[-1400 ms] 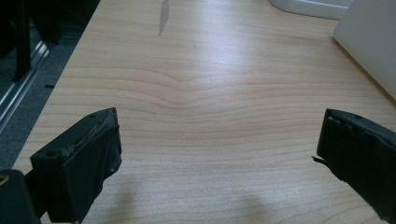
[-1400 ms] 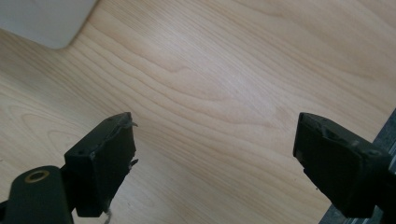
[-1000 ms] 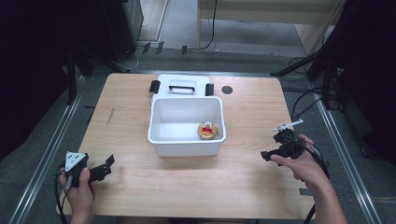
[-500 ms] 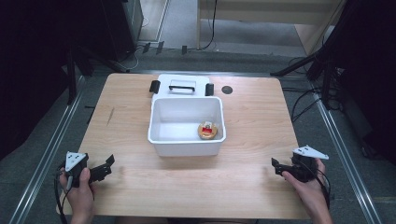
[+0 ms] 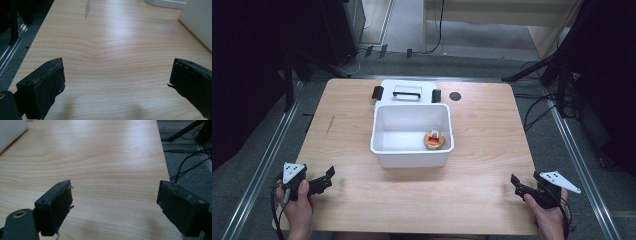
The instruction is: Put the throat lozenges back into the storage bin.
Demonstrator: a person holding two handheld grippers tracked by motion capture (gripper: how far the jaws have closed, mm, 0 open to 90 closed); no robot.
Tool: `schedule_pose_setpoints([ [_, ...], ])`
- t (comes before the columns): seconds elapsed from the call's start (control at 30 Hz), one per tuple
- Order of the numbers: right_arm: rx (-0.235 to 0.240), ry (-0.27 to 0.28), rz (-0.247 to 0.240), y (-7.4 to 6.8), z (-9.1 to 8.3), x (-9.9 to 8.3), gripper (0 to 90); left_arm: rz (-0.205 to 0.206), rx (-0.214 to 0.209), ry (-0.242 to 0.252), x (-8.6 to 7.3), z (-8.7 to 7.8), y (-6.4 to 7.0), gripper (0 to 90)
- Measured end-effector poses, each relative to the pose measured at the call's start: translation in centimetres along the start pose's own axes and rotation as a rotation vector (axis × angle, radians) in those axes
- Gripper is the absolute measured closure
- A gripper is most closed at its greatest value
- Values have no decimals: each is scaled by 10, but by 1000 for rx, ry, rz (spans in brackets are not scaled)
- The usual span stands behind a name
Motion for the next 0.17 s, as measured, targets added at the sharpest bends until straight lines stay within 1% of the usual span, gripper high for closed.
schedule_pose_setpoints([
  [0.1, -8, 13, 29, 2, -1, 0, 133, 7, 4, -2, 0, 0, 0, 1],
  [0.17, -7, 15, 36, 2, -1, -1, 133, 9, 4, -3, 0, 0, 1, 1],
])
Point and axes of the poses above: each handheld gripper's, and its own axes: z roughly forward along the jaws, x roughly out of its top, y roughly to its right, the point moved 4 cm from there along z, roughly forward along the jaws, and after that the axes turned 4 degrees about -y, right-handed, at the moved point
